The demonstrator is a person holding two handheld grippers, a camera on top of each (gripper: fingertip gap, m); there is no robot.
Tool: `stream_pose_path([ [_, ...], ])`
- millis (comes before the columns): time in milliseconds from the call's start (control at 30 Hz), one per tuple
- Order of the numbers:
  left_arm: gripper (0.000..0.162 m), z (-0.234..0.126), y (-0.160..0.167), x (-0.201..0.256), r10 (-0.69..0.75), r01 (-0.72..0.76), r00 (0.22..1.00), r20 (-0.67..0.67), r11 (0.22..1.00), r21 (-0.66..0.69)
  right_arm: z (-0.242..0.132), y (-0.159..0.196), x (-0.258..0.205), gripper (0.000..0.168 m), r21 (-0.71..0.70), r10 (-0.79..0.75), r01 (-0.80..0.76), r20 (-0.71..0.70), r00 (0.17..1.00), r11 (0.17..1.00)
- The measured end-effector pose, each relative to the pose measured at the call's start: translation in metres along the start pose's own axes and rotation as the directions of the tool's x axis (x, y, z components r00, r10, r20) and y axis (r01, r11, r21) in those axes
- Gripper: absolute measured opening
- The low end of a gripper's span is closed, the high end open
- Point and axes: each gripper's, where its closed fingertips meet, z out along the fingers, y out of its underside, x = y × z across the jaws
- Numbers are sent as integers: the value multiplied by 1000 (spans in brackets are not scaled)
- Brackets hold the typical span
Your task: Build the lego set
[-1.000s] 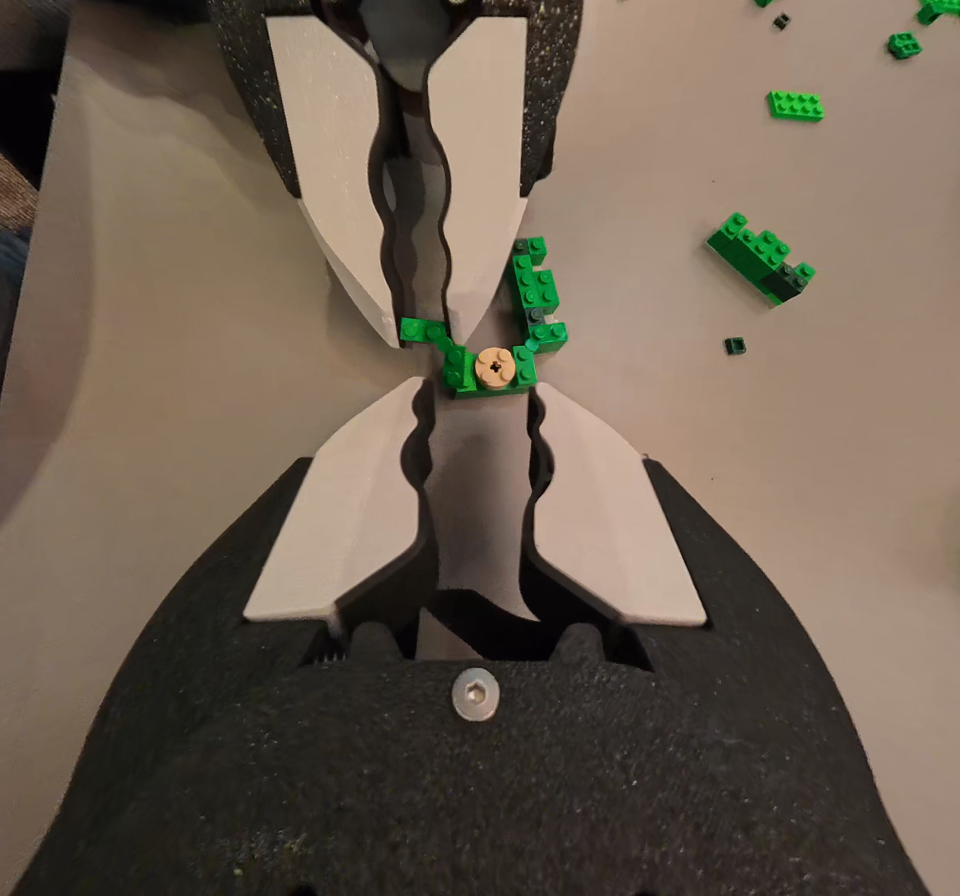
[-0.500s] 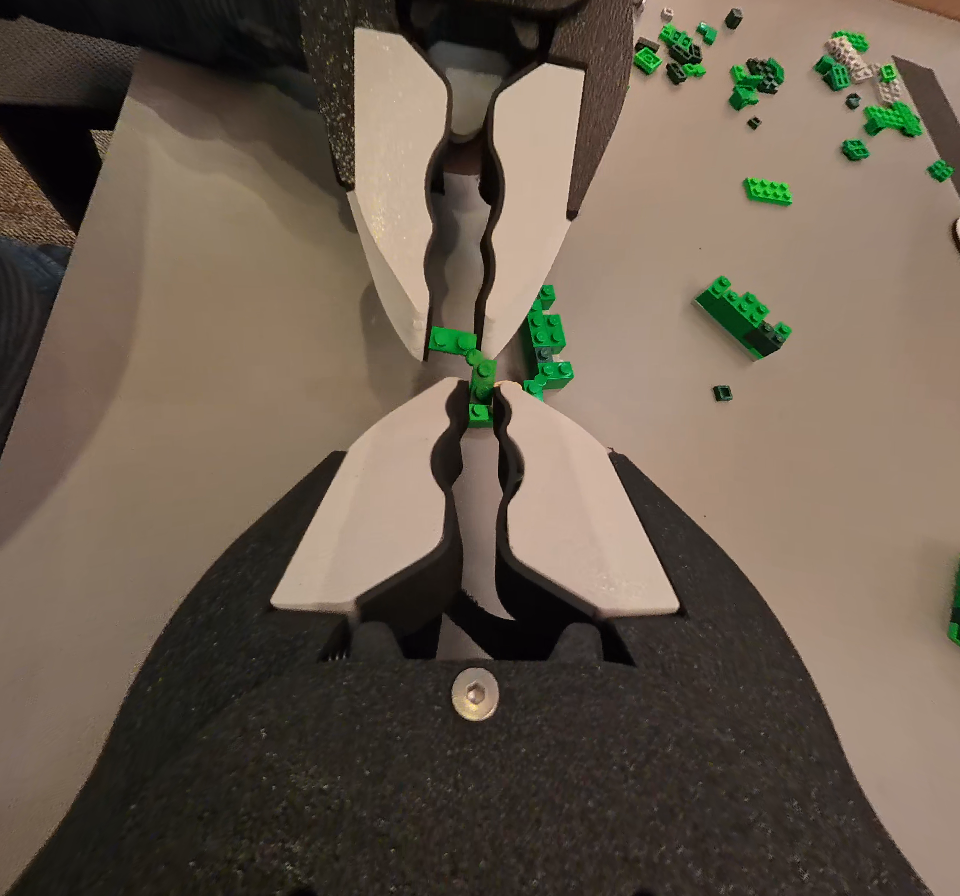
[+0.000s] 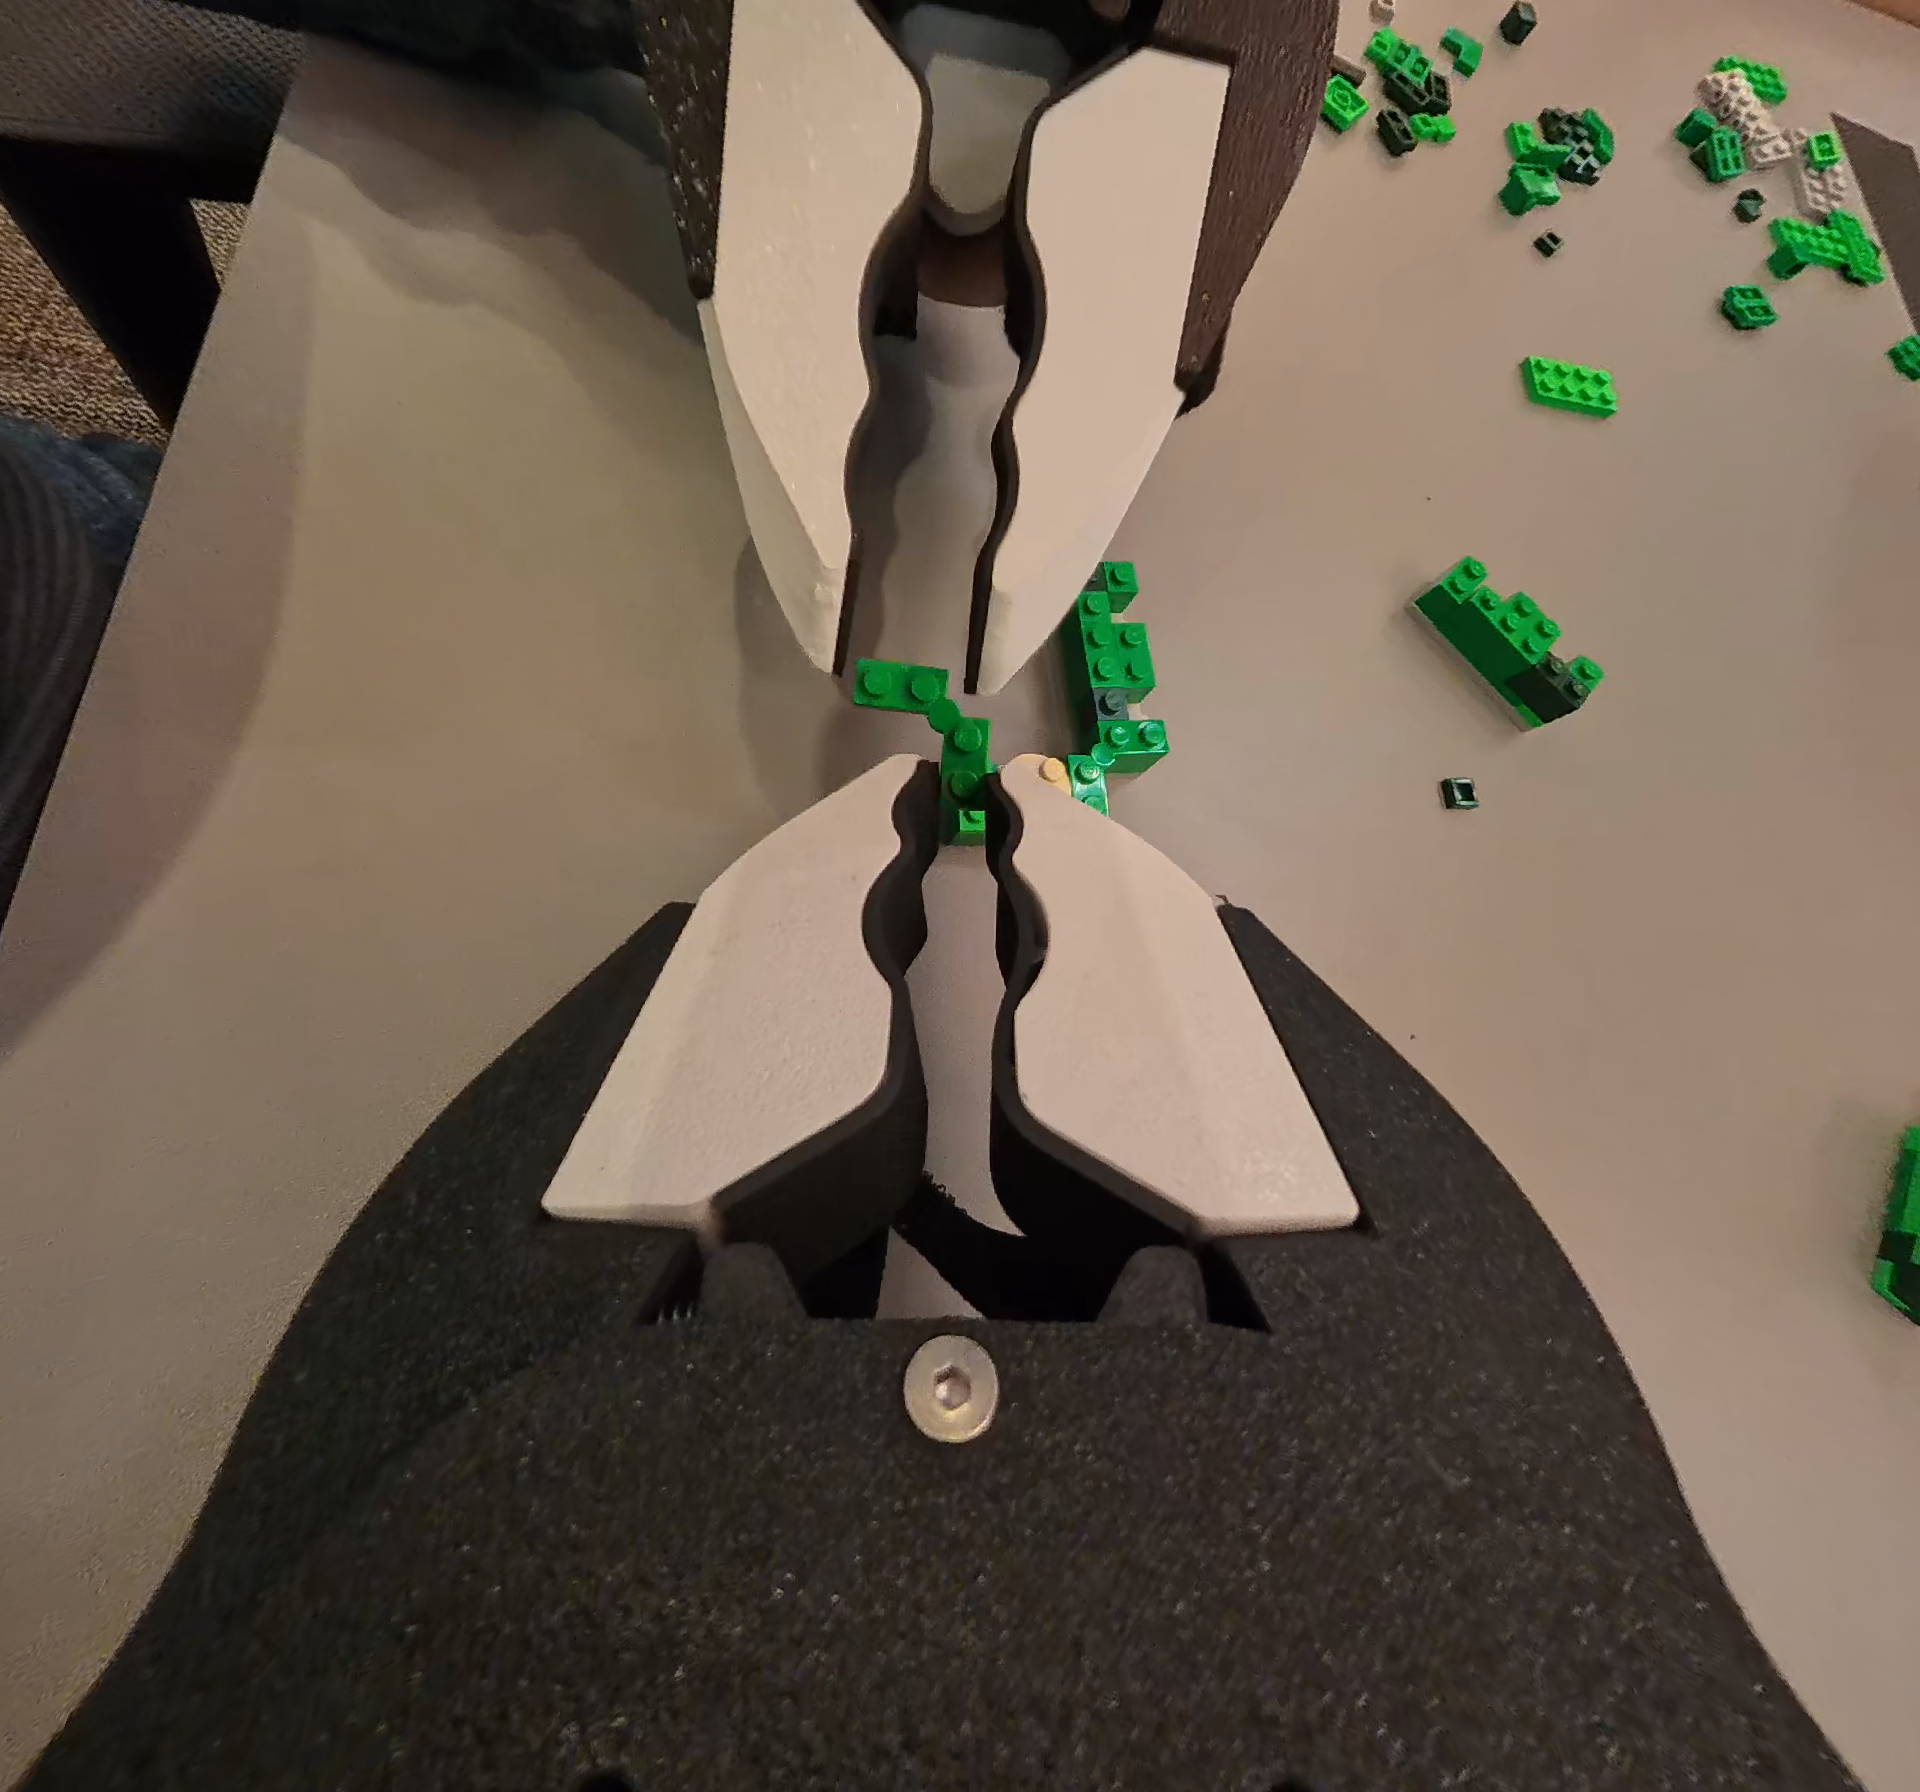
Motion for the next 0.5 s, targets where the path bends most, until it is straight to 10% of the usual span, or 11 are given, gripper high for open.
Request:
stream_pose_path([
  [500,15,-4,-7,-14,10,-13,994,113,1000,27,1,-1,14,8,-6,180,-182,-106,978,983],
])
